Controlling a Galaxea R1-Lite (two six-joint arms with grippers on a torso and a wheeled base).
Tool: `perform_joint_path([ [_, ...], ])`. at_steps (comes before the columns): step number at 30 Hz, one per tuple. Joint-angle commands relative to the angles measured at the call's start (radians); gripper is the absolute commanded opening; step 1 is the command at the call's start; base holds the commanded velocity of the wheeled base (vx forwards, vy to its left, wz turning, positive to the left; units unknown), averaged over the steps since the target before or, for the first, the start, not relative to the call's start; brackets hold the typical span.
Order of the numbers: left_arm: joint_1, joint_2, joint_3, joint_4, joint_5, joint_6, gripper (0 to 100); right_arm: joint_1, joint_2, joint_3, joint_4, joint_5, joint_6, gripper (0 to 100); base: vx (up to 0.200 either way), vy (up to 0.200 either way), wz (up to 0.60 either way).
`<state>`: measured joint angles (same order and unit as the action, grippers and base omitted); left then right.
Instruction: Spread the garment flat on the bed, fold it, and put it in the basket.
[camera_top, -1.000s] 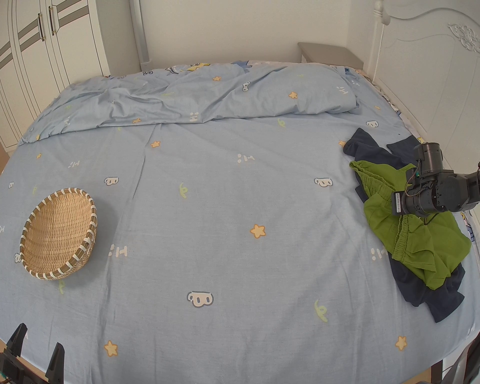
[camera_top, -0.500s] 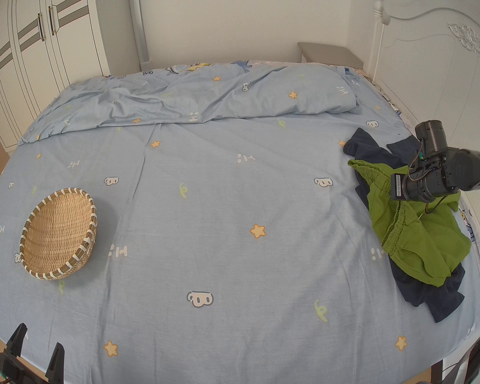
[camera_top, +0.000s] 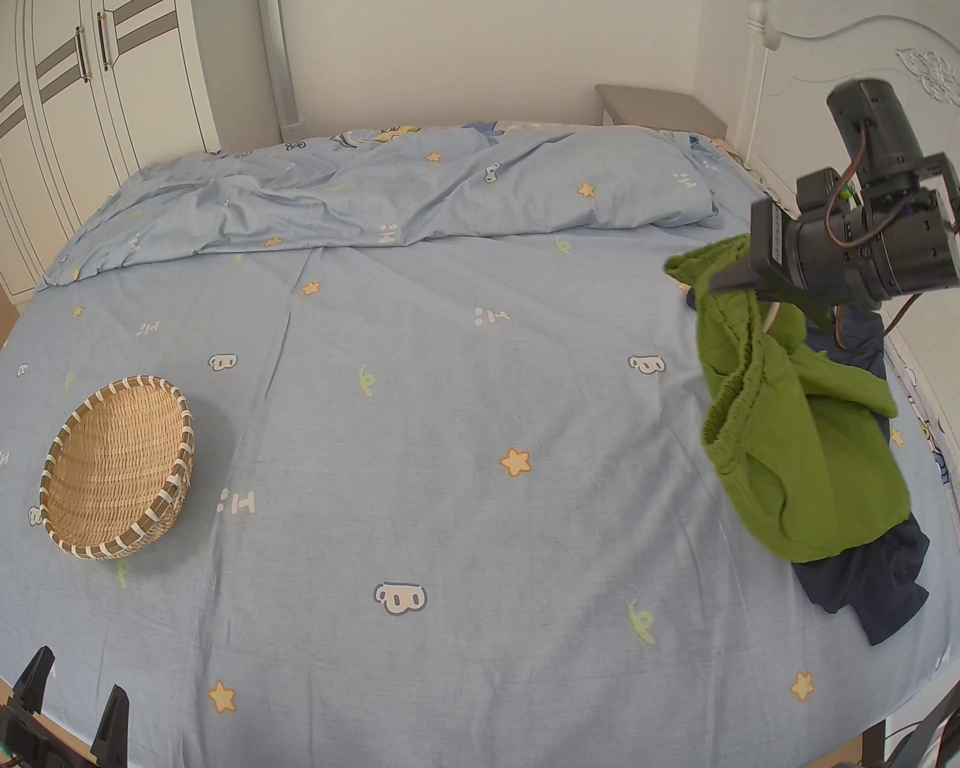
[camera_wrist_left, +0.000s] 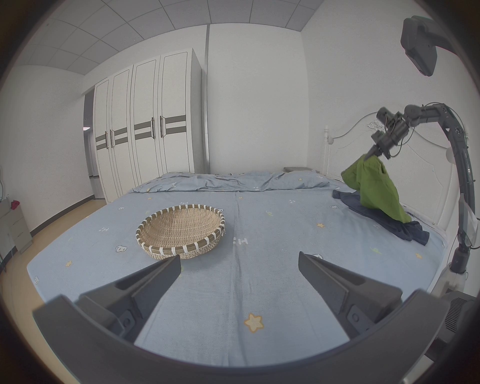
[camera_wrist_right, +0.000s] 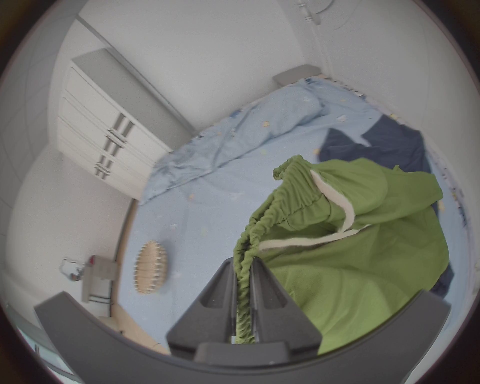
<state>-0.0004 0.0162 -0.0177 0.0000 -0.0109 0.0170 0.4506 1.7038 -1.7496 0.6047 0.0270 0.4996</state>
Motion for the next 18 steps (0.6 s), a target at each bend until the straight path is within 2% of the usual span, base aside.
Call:
perform_joint_path([
  [1, -0.001, -0.016, 0.018, 0.000, 0.000, 0.000, 100, 0.220, -0.026, -0.105, 0.018, 0.013, 0.112, 0, 0.000, 0.000, 0.00],
  [2, -0.001, -0.016, 0.018, 0.000, 0.000, 0.000, 100, 0.260, -0.021, -0.097, 0.014, 0.011, 0.122, 0, 0.000, 0.000, 0.00],
  [3, 0.000, -0.016, 0.018, 0.000, 0.000, 0.000, 100, 0.264, -0.021, -0.096, 0.014, 0.011, 0.122, 0, 0.000, 0.000, 0.00],
  [4, -0.001, -0.016, 0.018, 0.000, 0.000, 0.000, 100, 0.330, -0.004, -0.088, 0.012, 0.007, 0.132, 0, 0.000, 0.000, 0.00],
  [9, 0.000, -0.016, 0.018, 0.000, 0.000, 0.000, 100, 0.476, 0.142, -0.085, -0.023, -0.006, 0.177, 0, 0.000, 0.000, 0.00],
  [15, 0.000, -0.016, 0.018, 0.000, 0.000, 0.000, 100, 0.560, 0.295, -0.088, -0.131, -0.058, 0.183, 0, 0.000, 0.000, 0.00],
  [18, -0.001, -0.016, 0.018, 0.000, 0.000, 0.000, 100, 0.571, 0.347, -0.102, -0.143, -0.076, 0.182, 0, 0.000, 0.000, 0.00],
])
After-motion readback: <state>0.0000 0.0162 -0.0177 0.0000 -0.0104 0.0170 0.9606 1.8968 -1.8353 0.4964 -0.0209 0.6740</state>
